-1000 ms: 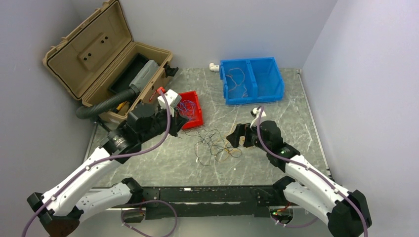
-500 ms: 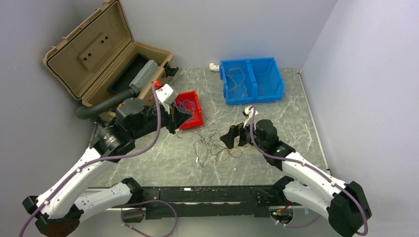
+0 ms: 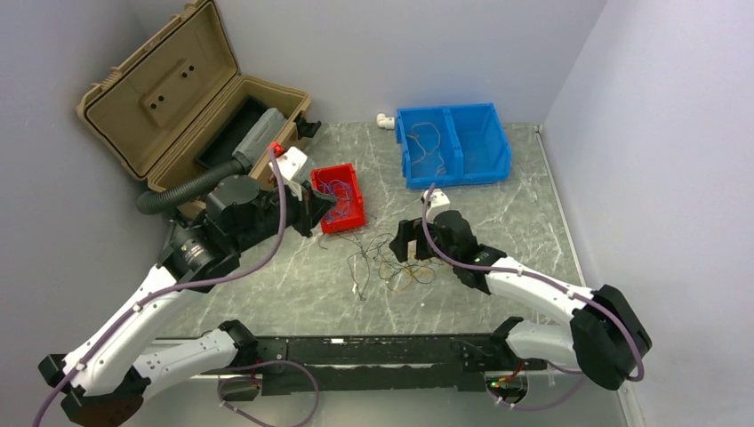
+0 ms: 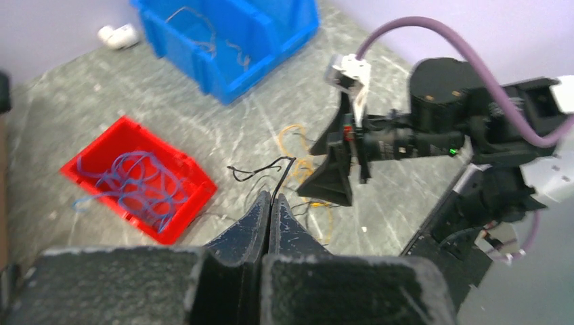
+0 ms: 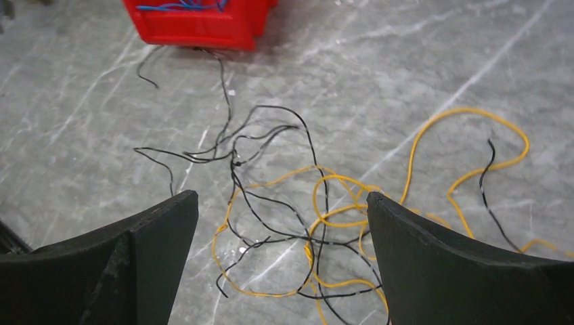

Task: Untangle the cables
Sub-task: Untie the cable.

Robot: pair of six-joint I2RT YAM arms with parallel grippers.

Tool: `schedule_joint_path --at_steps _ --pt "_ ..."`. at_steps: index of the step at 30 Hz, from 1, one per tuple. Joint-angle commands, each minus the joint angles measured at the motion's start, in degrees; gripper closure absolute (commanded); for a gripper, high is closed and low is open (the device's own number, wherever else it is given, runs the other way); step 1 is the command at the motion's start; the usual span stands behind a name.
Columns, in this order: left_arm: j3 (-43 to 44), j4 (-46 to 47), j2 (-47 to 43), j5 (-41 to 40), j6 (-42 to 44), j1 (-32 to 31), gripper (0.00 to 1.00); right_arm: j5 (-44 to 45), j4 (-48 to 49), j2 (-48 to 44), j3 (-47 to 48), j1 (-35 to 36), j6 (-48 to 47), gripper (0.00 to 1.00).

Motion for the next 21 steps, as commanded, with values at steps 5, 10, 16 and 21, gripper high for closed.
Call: schedule_joint_path --at_steps 5,10,16,21 --pt "-1.4 -11.8 2.0 -22.9 -6.5 0.2 1.00 11.4 -6.9 6.1 3.6 6.6 6.1 0.03" --pt "-3.5 -13.0 1.3 -29.1 -8.7 0.3 1.00 19.1 -18.0 13.6 9.8 9.0 6.4 0.02" --pt "-4.7 -11.9 0.8 -29.7 -9.0 0.3 1.00 31.4 -31.2 20.6 15.3 8.8 12.7 0.00" --pt "-6.0 -10.0 1.3 -26.6 -8.9 0.4 1.00 33.9 -38.0 19.5 13.7 0.7 19.0 0.01"
